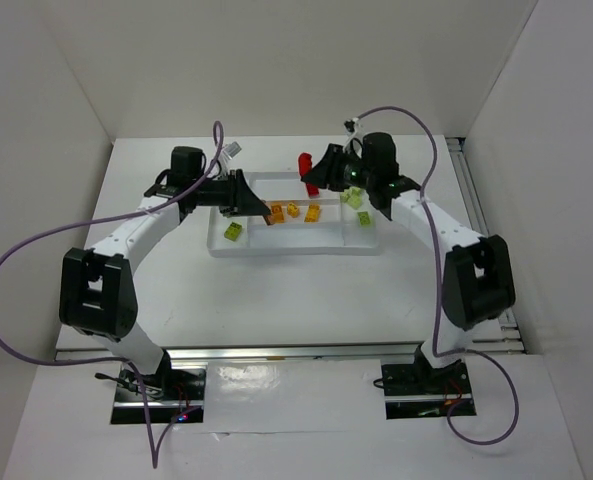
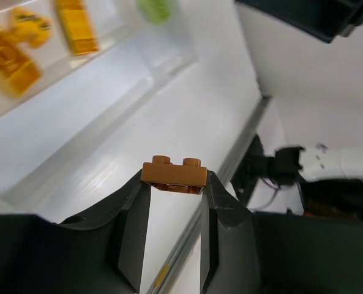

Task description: Sort the legos into containers by color

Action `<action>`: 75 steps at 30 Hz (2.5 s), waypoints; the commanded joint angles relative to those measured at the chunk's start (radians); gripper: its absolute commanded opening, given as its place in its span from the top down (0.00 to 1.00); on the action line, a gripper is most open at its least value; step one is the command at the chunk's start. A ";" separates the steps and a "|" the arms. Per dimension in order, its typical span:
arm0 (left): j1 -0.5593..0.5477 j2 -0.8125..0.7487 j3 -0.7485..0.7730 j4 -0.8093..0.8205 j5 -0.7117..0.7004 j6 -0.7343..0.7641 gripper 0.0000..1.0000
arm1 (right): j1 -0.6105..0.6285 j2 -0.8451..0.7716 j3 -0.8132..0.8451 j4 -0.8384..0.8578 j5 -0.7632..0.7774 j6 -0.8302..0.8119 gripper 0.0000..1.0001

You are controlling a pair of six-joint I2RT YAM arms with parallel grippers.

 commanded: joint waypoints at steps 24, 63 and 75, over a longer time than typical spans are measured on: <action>-0.010 -0.014 0.010 -0.232 -0.498 -0.009 1.00 | 0.155 0.513 0.577 -0.298 0.560 -0.131 0.19; -0.366 0.130 0.137 -0.153 -1.018 -0.189 0.04 | 0.057 -0.377 -0.231 -0.407 0.764 -0.085 0.14; -0.375 -0.233 0.108 -0.216 -1.228 -0.011 0.01 | 0.057 -0.316 -0.167 -0.751 1.375 0.323 0.01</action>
